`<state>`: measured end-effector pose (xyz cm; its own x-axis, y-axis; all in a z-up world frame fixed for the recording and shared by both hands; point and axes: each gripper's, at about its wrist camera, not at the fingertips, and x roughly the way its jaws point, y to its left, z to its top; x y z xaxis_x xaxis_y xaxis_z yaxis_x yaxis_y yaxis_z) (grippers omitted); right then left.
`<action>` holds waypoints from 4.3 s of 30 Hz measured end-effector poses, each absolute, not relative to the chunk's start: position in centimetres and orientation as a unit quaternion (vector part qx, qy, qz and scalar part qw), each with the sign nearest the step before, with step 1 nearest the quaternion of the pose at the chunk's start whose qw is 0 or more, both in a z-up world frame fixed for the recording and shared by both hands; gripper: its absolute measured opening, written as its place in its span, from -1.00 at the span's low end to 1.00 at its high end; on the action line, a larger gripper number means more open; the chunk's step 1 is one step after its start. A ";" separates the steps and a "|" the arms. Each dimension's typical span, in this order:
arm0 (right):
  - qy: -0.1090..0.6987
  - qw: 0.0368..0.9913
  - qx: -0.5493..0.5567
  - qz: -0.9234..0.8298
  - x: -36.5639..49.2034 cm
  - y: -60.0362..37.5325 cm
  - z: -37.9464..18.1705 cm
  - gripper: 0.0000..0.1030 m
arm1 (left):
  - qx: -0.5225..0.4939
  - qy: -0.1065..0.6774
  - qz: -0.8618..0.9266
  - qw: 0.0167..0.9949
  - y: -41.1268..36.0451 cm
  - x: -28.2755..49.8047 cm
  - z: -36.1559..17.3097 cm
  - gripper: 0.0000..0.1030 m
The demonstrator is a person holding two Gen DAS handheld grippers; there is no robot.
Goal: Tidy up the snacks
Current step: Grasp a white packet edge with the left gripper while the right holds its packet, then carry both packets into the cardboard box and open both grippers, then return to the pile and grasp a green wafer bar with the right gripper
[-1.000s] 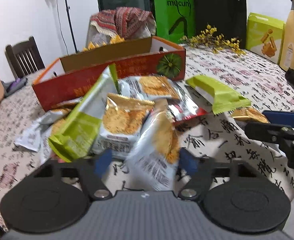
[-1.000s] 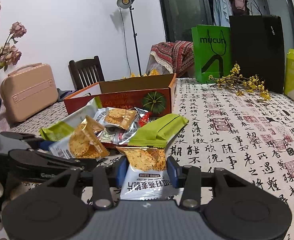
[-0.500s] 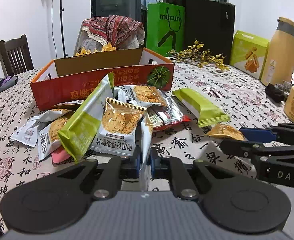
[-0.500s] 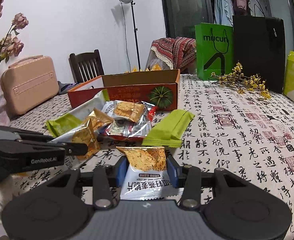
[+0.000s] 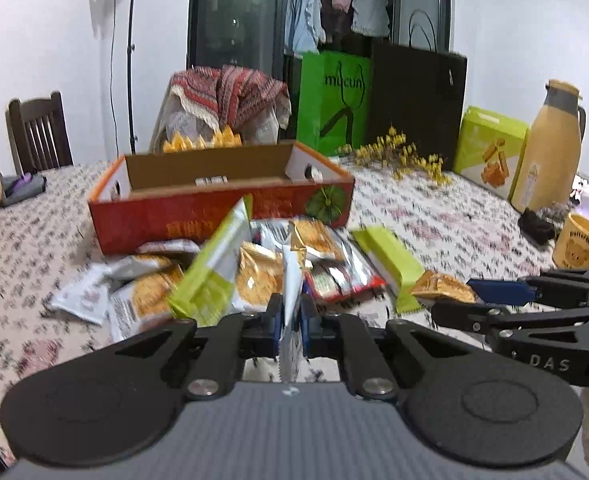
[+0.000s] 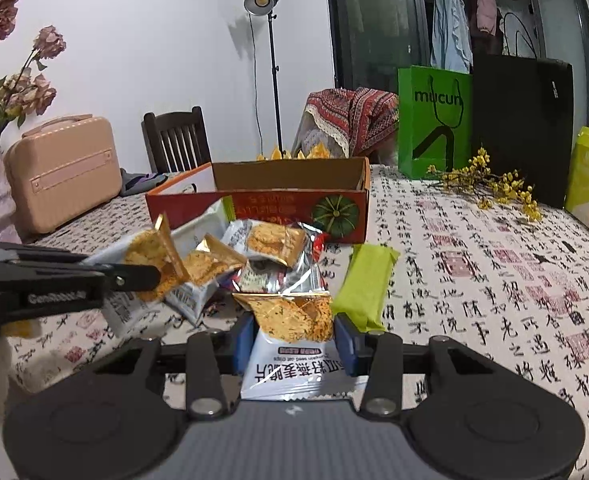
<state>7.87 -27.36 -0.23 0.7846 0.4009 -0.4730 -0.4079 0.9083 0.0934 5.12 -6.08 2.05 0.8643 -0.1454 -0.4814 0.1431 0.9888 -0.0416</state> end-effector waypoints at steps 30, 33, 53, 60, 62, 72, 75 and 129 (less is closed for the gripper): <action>0.183 0.966 0.006 0.181 23.1 -20.2 7.4 -0.18 | -0.022 0.164 -0.023 0.986 0.5 17.5 10.1 -0.81; 0.188 0.966 0.007 0.180 25.4 -19.0 7.5 -0.18 | -0.031 0.174 -0.016 0.984 1.2 19.7 9.8 -0.81; 0.205 0.966 -0.028 0.155 33.0 -15.1 2.5 -0.18 | -0.067 0.223 0.045 0.971 5.5 28.4 3.9 -0.81; 0.217 0.962 -0.030 0.164 33.1 -15.0 1.7 -0.13 | -0.049 0.216 0.023 0.975 4.4 27.8 3.2 -0.69; 0.216 0.962 -0.019 0.164 33.0 -15.4 1.8 0.26 | -0.049 0.205 0.016 0.977 4.3 27.4 3.4 0.19; 0.216 0.962 0.025 0.163 33.0 -17.4 2.1 1.00 | -0.061 0.185 0.053 0.979 4.6 26.6 4.0 1.00; 0.215 0.963 0.025 0.162 32.9 -17.4 2.2 1.00 | -0.063 0.191 0.059 0.978 4.7 26.7 4.1 1.00; 0.328 0.934 0.029 0.141 19.3 -27.5 -1.7 0.12 | -0.090 0.264 0.074 0.958 7.9 8.4 1.0 1.00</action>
<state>19.33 -27.53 -1.72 0.7454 0.2815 -0.6043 -0.2438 0.9588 0.1460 8.43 7.87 1.04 0.8501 0.0950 -0.5180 -0.1897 0.9728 -0.1328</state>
